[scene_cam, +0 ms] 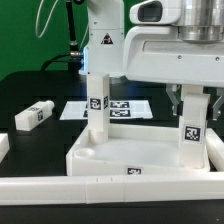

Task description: Assemble desk

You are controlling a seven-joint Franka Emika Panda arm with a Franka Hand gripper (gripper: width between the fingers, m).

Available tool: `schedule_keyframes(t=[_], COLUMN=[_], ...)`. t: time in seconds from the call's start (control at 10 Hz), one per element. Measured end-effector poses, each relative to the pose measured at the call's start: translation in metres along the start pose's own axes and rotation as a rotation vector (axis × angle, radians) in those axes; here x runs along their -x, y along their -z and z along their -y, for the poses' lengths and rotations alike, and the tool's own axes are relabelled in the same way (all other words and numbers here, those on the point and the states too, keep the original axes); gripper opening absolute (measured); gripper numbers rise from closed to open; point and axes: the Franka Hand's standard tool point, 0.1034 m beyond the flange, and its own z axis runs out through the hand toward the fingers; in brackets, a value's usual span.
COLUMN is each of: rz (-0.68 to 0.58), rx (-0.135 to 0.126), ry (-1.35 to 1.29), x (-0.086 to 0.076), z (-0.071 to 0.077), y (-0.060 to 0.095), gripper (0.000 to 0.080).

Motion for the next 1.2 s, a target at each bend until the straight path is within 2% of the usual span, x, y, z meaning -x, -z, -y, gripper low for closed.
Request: schedule_keyframes(t=[0.4, 0.5, 0.6, 0.7, 0.8, 0.9, 1.0, 1.1, 1.2], rz=[-0.001, 0.0, 0.0, 0.0, 0.006, 0.027, 0.022, 0.022, 0.015], rx=[0.024, 0.024, 0.023, 0.023, 0.025, 0.03, 0.008, -0.016, -0.027], ry=[-0.172, -0.171, -0.171, -0.171, -0.174, -0.183, -0.148, -0.128, -0.126], x=[-0.009, -0.009, -0.009, -0.009, -0.008, -0.009, -0.015, -0.022, -0.029], z=[-0.015, -0.015, -0.014, -0.014, -0.015, -0.018, -0.024, -0.04, -0.055], y=[-0.001, -0.001, -0.001, -0.001, 0.001, 0.016, 0.033, 0.053, 0.065], gripper=[0.0289, 0.0335, 0.0509, 0.0509, 0.0615, 0.0642, 0.0642, 0.0648, 0.0648])
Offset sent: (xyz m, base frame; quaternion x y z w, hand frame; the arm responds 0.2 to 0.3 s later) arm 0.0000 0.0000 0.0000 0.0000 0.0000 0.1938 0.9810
